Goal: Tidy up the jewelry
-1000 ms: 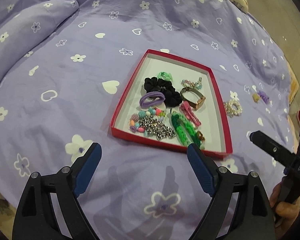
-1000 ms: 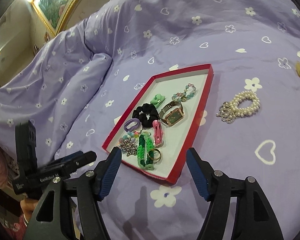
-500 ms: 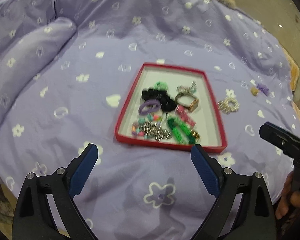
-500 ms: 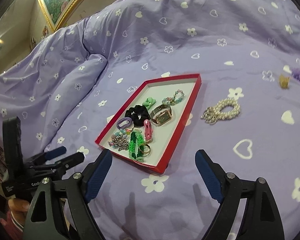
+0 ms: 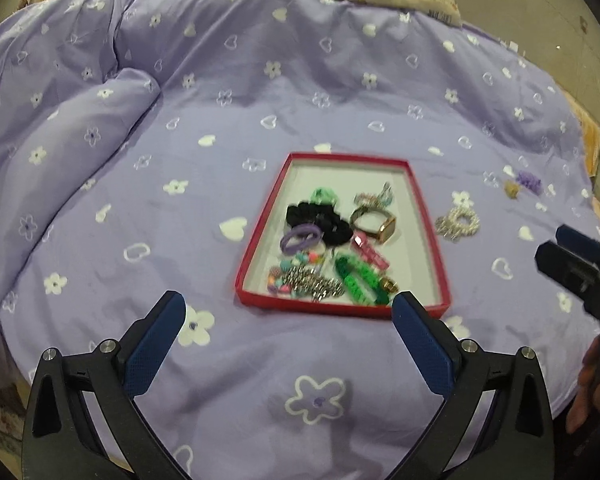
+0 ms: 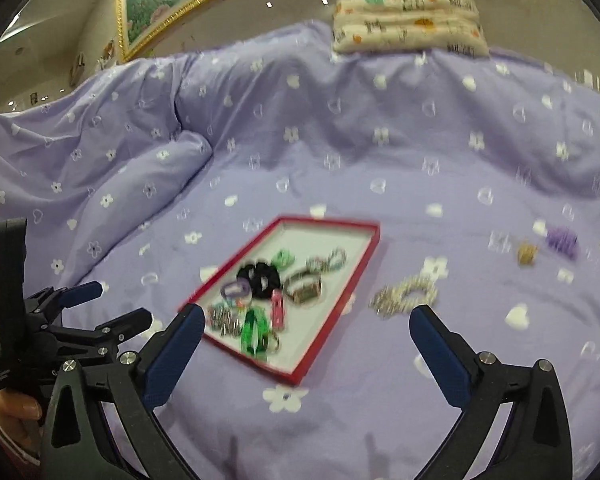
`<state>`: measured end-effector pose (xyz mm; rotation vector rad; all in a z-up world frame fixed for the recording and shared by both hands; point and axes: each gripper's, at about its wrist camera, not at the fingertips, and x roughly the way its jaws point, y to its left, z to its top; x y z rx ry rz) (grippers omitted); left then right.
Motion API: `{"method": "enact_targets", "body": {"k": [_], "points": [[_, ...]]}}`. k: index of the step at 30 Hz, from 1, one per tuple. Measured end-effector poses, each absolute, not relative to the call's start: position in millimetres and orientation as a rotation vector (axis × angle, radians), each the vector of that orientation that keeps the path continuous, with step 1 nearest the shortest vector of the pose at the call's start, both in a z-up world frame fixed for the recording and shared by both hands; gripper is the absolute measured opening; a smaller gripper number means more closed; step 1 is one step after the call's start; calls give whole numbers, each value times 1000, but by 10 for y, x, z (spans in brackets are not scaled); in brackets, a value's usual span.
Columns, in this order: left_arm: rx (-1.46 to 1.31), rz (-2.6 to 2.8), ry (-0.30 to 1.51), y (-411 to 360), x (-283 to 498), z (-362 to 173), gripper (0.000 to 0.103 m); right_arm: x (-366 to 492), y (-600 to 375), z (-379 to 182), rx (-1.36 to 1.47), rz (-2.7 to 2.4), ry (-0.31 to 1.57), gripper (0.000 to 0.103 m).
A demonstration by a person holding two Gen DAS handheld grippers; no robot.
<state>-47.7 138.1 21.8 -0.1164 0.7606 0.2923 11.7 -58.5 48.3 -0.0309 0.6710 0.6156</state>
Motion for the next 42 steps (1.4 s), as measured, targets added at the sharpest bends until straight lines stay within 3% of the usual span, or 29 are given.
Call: {"method": "enact_targets", "body": {"k": [11,22,42], "points": [[-136,319,775,1405,-502,-113,103,203,-540,-225,9,594,806,103],[-121,347,703,1376,-591,-36,103,83,-541,-196,2,598,721,103],[-127,343,730,1356,-585,-76,103,95,-511,-238,0,600,749,103]]}}
